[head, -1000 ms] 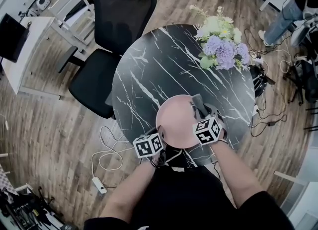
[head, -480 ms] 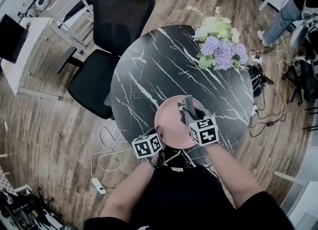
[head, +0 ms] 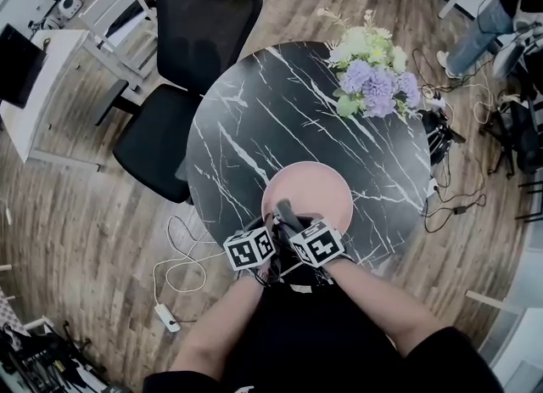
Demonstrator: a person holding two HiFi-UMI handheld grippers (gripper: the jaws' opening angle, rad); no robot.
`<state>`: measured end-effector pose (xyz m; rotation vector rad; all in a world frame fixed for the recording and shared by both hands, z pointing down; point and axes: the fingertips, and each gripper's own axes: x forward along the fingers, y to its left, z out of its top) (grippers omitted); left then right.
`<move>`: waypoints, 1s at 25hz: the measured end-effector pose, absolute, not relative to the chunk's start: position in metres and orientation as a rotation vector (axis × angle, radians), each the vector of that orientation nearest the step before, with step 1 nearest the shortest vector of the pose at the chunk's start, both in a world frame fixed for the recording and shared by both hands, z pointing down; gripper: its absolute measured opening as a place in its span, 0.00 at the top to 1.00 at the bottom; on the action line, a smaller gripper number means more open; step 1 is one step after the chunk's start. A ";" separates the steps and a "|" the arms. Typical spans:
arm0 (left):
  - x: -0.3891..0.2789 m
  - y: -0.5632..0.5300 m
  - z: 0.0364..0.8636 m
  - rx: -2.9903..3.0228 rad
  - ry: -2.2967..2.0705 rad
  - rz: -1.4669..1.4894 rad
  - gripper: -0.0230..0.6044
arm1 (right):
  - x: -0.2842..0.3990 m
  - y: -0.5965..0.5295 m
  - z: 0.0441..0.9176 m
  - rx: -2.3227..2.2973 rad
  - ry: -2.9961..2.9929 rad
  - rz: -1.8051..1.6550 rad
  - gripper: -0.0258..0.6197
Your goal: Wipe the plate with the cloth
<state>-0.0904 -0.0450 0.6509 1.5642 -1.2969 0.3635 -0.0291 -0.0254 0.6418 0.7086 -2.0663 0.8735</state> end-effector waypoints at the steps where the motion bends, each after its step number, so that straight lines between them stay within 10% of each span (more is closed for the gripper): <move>1: -0.091 -0.045 0.651 1.563 -1.299 0.364 0.90 | -0.031 -0.021 0.643 0.686 -2.063 0.861 0.79; 25: -0.091 -0.044 0.651 1.592 -1.298 0.400 0.89 | 0.052 -0.015 0.648 0.558 -1.915 0.418 0.79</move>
